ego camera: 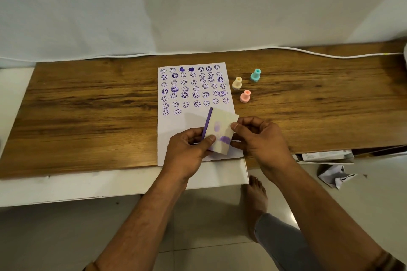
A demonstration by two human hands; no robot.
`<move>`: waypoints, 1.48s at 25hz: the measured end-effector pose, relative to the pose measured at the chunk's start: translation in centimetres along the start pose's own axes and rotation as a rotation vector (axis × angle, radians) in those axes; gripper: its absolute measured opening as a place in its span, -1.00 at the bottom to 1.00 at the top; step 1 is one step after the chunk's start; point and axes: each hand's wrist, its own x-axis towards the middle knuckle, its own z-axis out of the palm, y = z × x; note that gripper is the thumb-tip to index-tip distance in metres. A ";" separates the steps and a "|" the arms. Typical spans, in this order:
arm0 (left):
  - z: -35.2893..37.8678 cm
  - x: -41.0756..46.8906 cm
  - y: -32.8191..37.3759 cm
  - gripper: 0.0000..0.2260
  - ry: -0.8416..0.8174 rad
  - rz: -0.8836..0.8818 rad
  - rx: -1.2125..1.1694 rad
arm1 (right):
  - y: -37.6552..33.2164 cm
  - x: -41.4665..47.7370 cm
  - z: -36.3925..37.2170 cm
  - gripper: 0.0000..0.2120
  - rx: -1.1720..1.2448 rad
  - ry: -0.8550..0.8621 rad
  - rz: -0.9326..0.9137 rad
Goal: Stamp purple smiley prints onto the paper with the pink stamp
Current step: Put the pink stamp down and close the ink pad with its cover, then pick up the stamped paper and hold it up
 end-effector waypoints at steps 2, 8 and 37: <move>-0.2 0.1 -0.1 -0.79 -0.010 -0.036 -0.043 | -0.1 0.0 0.0 -0.90 0.047 0.017 0.015; 0.2 0.2 0.1 -0.77 0.000 -0.026 -0.063 | 0.0 0.0 -0.1 -0.62 0.086 -0.031 0.016; -3.0 -0.2 0.0 -0.29 0.396 0.157 0.954 | 3.6 -0.1 3.7 -0.52 -1.287 -0.008 -0.533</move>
